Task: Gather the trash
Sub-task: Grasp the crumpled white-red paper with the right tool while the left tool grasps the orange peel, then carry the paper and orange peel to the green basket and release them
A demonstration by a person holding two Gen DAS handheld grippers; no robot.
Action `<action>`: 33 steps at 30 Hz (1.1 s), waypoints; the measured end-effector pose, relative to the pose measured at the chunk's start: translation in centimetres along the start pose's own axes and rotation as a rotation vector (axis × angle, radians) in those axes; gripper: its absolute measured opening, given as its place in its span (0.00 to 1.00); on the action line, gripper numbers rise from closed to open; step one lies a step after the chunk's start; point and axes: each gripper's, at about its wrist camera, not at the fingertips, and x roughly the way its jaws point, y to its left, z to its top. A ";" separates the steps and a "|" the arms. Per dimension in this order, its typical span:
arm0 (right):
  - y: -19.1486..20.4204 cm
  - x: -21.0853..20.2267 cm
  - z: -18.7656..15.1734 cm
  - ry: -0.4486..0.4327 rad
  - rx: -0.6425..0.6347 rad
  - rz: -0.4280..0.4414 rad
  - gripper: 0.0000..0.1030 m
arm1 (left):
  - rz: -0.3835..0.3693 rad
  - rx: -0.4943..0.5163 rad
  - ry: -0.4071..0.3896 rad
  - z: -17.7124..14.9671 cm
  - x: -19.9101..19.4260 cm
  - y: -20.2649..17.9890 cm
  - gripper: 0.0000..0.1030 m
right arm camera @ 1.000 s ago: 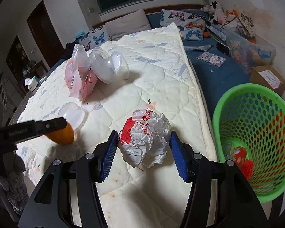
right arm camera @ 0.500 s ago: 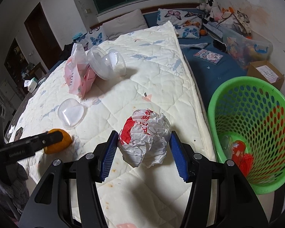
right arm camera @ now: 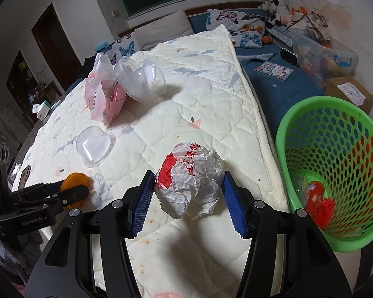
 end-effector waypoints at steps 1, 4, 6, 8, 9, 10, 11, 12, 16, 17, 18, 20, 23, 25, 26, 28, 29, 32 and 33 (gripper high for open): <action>0.0 0.0 0.0 -0.001 0.001 0.000 0.55 | -0.004 0.000 -0.006 0.1 -0.2 0.1 0.38; 0.0 -0.4 0.0 -0.011 0.000 -0.001 0.55 | -0.031 0.003 -0.021 0.6 -1.0 0.3 0.31; 0.0 -0.8 0.1 -0.020 0.000 -0.002 0.55 | -0.037 0.014 -0.036 0.7 -1.6 0.2 0.30; -0.2 -1.3 0.2 -0.033 0.002 -0.006 0.55 | -0.061 0.012 -0.043 0.9 -2.2 0.1 0.30; -0.2 -1.6 0.3 -0.040 0.004 -0.008 0.55 | -0.074 0.015 -0.051 1.2 -2.6 -0.1 0.30; -0.4 -1.8 0.3 -0.045 0.004 -0.011 0.55 | -0.084 0.023 -0.059 1.4 -2.8 -0.5 0.30; -0.6 -2.1 0.4 -0.053 0.006 -0.017 0.55 | -0.096 0.033 -0.063 1.7 -3.0 -1.0 0.30; -0.8 -2.4 0.5 -0.059 0.009 -0.024 0.55 | -0.107 0.041 -0.067 1.9 -3.1 -1.4 0.30; -2.6 -3.6 0.8 -0.082 0.037 -0.067 0.55 | -0.167 0.070 -0.071 3.5 -3.4 -3.3 0.30; -3.1 -3.9 0.8 -0.087 0.044 -0.077 0.55 | -0.184 0.075 -0.069 3.9 -3.4 -3.9 0.29; -3.7 -4.2 0.9 -0.091 0.053 -0.091 0.55 | -0.207 0.085 -0.066 4.5 -3.3 -4.6 0.29; -5.0 -5.0 1.0 -0.100 0.070 -0.124 0.55 | -0.233 0.109 -0.068 5.4 -3.2 -6.2 0.30; -7.3 -6.1 0.9 -0.112 0.100 -0.180 0.55 | -0.257 0.159 -0.067 6.6 -2.7 -8.8 0.30; -8.9 -6.7 0.8 -0.116 0.122 -0.215 0.55 | -0.283 0.191 -0.060 7.3 -2.1 -10.7 0.29; -9.9 -7.0 0.6 -0.116 0.137 -0.236 0.56 | -0.290 0.207 -0.054 7.7 -1.7 -11.8 0.29; -11.6 -7.4 0.4 -0.111 0.165 -0.270 0.56 | -0.304 0.227 -0.042 8.0 -1.1 -13.3 0.29; -12.2 -7.6 0.3 -0.110 0.175 -0.282 0.56 | -0.310 0.237 -0.035 8.2 -0.7 -14.0 0.29; -14.4 -7.7 -0.3 -0.097 0.211 -0.319 0.57 | -0.320 0.272 -0.022 8.7 0.3 -16.3 0.29; -15.1 -7.8 -0.5 -0.094 0.224 -0.327 0.57 | -0.323 0.286 -0.017 8.8 0.6 -17.1 0.29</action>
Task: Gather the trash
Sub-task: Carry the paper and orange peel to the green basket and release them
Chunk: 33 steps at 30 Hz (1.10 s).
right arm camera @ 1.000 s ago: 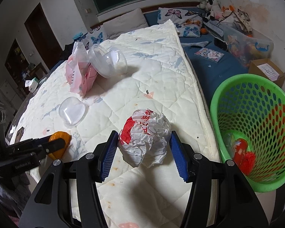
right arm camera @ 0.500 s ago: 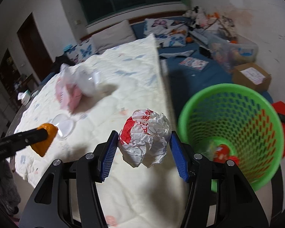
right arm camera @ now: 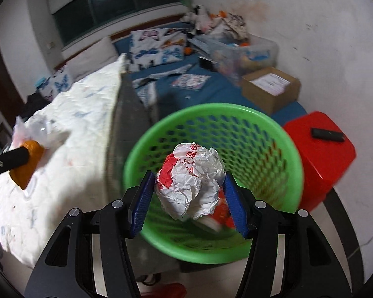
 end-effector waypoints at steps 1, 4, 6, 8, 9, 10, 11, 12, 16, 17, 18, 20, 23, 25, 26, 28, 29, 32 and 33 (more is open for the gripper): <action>-0.5 0.1 0.0 0.004 0.011 -0.005 0.57 | -0.006 0.010 0.005 0.3 0.5 -0.5 0.30; -1.6 0.3 -0.2 0.005 0.032 -0.016 0.64 | -0.020 0.038 0.017 1.1 1.6 -1.7 0.30; -2.1 0.3 -0.2 0.004 0.040 -0.021 0.67 | -0.021 0.062 0.026 1.6 2.5 -2.6 0.30; -2.5 0.3 -0.3 0.000 0.047 -0.022 0.68 | -0.022 0.078 0.037 2.0 3.2 -3.1 0.30; -2.6 0.2 -0.3 -0.002 0.049 -0.023 0.68 | -0.028 0.085 0.046 2.1 3.7 -3.4 0.30; -2.6 0.1 -0.4 -0.004 0.050 -0.022 0.68 | -0.033 0.090 0.052 2.2 4.0 -3.7 0.30; -2.7 0.0 -0.5 -0.006 0.052 -0.021 0.68 | -0.035 0.096 0.058 2.3 4.4 -4.0 0.30; -2.8 0.0 -0.4 -0.008 0.055 -0.020 0.68 | -0.035 0.104 0.065 2.5 5.0 -4.3 0.30; -3.1 -0.5 -0.9 -0.010 0.065 -0.013 0.68 | -0.039 0.113 0.106 2.7 7.0 -5.0 0.31; -3.1 -0.7 -0.9 -0.010 0.066 -0.011 0.68 | -0.041 0.115 0.113 2.6 7.3 -5.2 0.31; -3.1 -0.8 -1.0 -0.010 0.066 -0.011 0.68 | -0.039 0.118 0.122 2.6 7.9 -5.4 0.31; -3.2 -1.1 -1.2 -0.014 0.067 -0.012 0.68 | -0.038 0.130 0.132 2.6 8.5 -5.8 0.33; -3.4 -1.5 -1.4 -0.019 0.079 -0.006 0.68 | -0.046 0.140 0.139 2.7 9.0 -6.2 0.35; -3.4 -1.6 -1.5 -0.021 0.083 -0.004 0.68 | -0.048 0.147 0.142 2.9 9.4 -6.3 0.40; -3.4 -1.7 -1.5 -0.020 0.084 -0.002 0.68 | -0.052 0.149 0.141 2.9 9.5 -6.3 0.44; -3.4 -1.8 -1.5 -0.023 0.083 -0.001 0.68 | -0.059 0.155 0.131 2.9 9.5 -6.6 0.49; -3.4 -1.8 -1.6 -0.024 0.083 0.000 0.68 | -0.061 0.159 0.126 2.9 9.5 -6.6 0.53; -3.3 -2.1 -1.6 -0.030 0.085 0.002 0.68 | -0.063 0.158 0.111 2.9 8.9 -6.3 0.54; -3.2 -2.2 -1.6 -0.031 0.084 0.003 0.68 | -0.062 0.151 0.106 2.9 8.6 -6.0 0.54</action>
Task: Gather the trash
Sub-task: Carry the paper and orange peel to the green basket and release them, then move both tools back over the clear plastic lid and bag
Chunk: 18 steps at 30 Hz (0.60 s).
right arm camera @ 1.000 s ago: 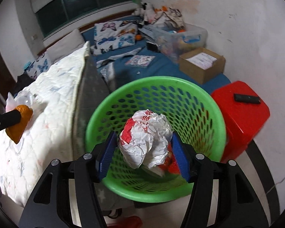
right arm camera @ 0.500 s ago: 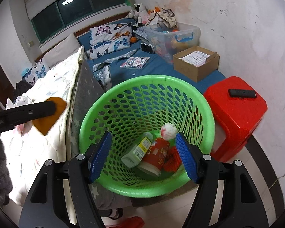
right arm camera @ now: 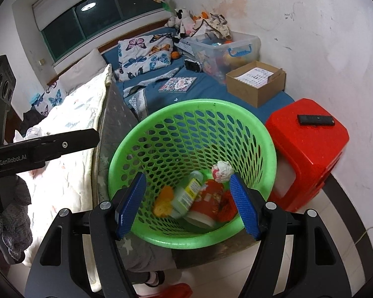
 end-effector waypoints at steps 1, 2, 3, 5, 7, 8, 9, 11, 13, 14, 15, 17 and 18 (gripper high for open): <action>0.1 -0.1 0.0 -0.002 -0.002 0.000 0.68 | 0.001 -0.006 -0.005 0.0 -0.2 0.2 0.54; 0.3 -0.3 0.0 -0.004 -0.004 0.001 0.68 | 0.003 -0.012 -0.010 -0.1 -0.6 0.5 0.54; 0.4 -0.4 -0.1 -0.006 -0.007 0.003 0.68 | 0.006 -0.020 -0.018 -0.3 -1.1 0.7 0.54; 0.9 -0.7 -0.1 -0.011 -0.012 0.009 0.68 | 0.011 -0.030 -0.031 -0.7 -1.9 1.3 0.54; 1.5 -1.0 -0.1 -0.014 -0.019 0.020 0.68 | 0.028 -0.043 -0.042 -1.2 -3.0 1.8 0.54; 1.8 -1.1 -0.2 -0.014 -0.022 0.025 0.68 | 0.034 -0.049 -0.051 -1.7 -3.7 2.2 0.54; 2.1 -1.1 -0.2 -0.015 -0.025 0.032 0.68 | 0.044 -0.056 -0.059 -2.1 -4.3 2.6 0.54; 2.8 -1.1 -0.2 -0.013 -0.032 0.049 0.68 | 0.062 -0.069 -0.066 -2.9 -5.3 3.3 0.54; 3.7 -0.9 -0.1 -0.008 -0.045 0.066 0.68 | 0.069 -0.094 -0.079 -4.0 -6.6 4.4 0.54; 4.4 -0.8 -0.2 -0.006 -0.057 0.074 0.68 | 0.083 -0.102 -0.083 -4.4 -7.0 4.9 0.54; 4.9 -0.6 -0.2 -0.003 -0.067 0.081 0.68 | 0.100 -0.109 -0.090 -4.9 -7.7 5.5 0.54; 6.2 -0.3 -0.2 0.002 -0.089 0.098 0.68 | 0.133 -0.133 -0.103 -5.9 -9.0 6.9 0.54; 6.7 -0.2 -0.2 0.005 -0.098 0.106 0.68 | 0.147 -0.143 -0.108 -6.3 -9.5 7.5 0.54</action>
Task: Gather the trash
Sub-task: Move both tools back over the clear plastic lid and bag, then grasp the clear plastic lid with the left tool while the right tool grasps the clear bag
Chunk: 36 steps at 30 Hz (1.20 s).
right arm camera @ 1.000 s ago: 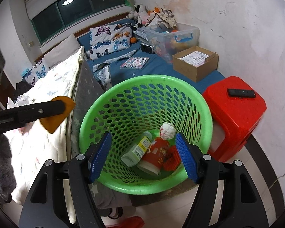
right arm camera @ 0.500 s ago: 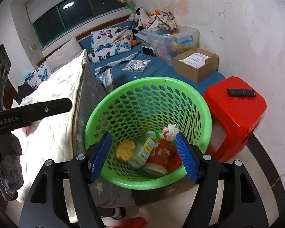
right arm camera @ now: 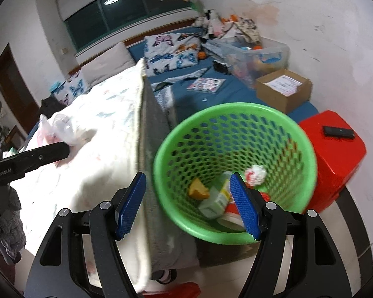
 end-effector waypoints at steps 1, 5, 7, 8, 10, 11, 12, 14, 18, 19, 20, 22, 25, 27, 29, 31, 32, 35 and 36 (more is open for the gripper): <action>0.7 0.3 0.1 0.002 -0.011 0.010 0.68 | 0.017 -0.011 -0.008 -0.3 -0.6 0.8 0.54; 2.7 0.9 0.3 0.008 -0.042 0.035 0.68 | 0.086 -0.049 -0.037 -1.5 -2.6 3.9 0.55; 3.7 1.2 0.4 0.011 -0.058 0.049 0.68 | 0.130 -0.066 -0.053 -2.2 -3.6 5.5 0.60; 4.0 1.4 0.4 0.013 -0.064 0.054 0.68 | 0.151 -0.072 -0.062 -2.5 -4.0 6.1 0.62; 4.8 1.6 0.4 0.015 -0.076 0.064 0.68 | 0.200 -0.086 -0.073 -3.3 -4.6 7.7 0.64; 5.2 1.8 0.4 0.018 -0.082 0.069 0.68 | 0.212 -0.093 -0.070 -3.7 -4.7 8.3 0.66; 5.5 2.0 0.4 0.022 -0.086 0.074 0.68 | 0.230 -0.105 -0.062 -4.3 -4.7 9.1 0.66; 6.2 2.3 0.3 0.029 -0.093 0.084 0.68 | 0.250 -0.123 -0.044 -5.1 -4.5 10.3 0.67; 7.2 2.9 0.1 0.043 -0.110 0.097 0.68 | 0.265 -0.174 -0.009 -6.3 -3.5 11.9 0.67; 7.5 3.0 0.2 0.045 -0.115 0.101 0.68 | 0.268 -0.180 -0.006 -6.5 -3.3 12.1 0.67; 7.8 3.0 0.1 0.047 -0.119 0.103 0.68 | 0.271 -0.185 -0.003 -6.5 -3.1 12.2 0.67; 8.1 3.2 0.1 0.051 -0.127 0.107 0.68 | 0.274 -0.196 -0.001 -6.7 -2.6 12.4 0.67; 8.7 3.5 0.0 0.058 -0.134 0.116 0.68 | 0.288 -0.203 0.003 -6.6 -1.9 12.6 0.67; 8.9 3.6 0.0 0.061 -0.137 0.121 0.68 | 0.302 -0.208 0.006 -6.7 -1.4 12.8 0.67; 9.1 3.8 0.1 0.063 -0.143 0.125 0.68 | 0.308 -0.218 0.013 -6.7 -1.0 13.0 0.67; 9.3 3.9 0.2 0.066 -0.146 0.127 0.68 | 0.319 -0.225 0.020 -6.7 -0.5 13.1 0.67; 9.4 3.9 0.2 0.066 -0.148 0.129 0.68 | 0.323 -0.228 0.023 -6.8 -0.4 13.3 0.67; 9.6 3.9 0.2 0.066 -0.155 0.134 0.68 | 0.322 -0.239 0.025 -6.8 -0.1 13.6 0.64; 9.6 3.9 0.3 0.066 -0.157 0.135 0.68 | 0.321 -0.237 0.024 -6.8 -0.1 13.6 0.60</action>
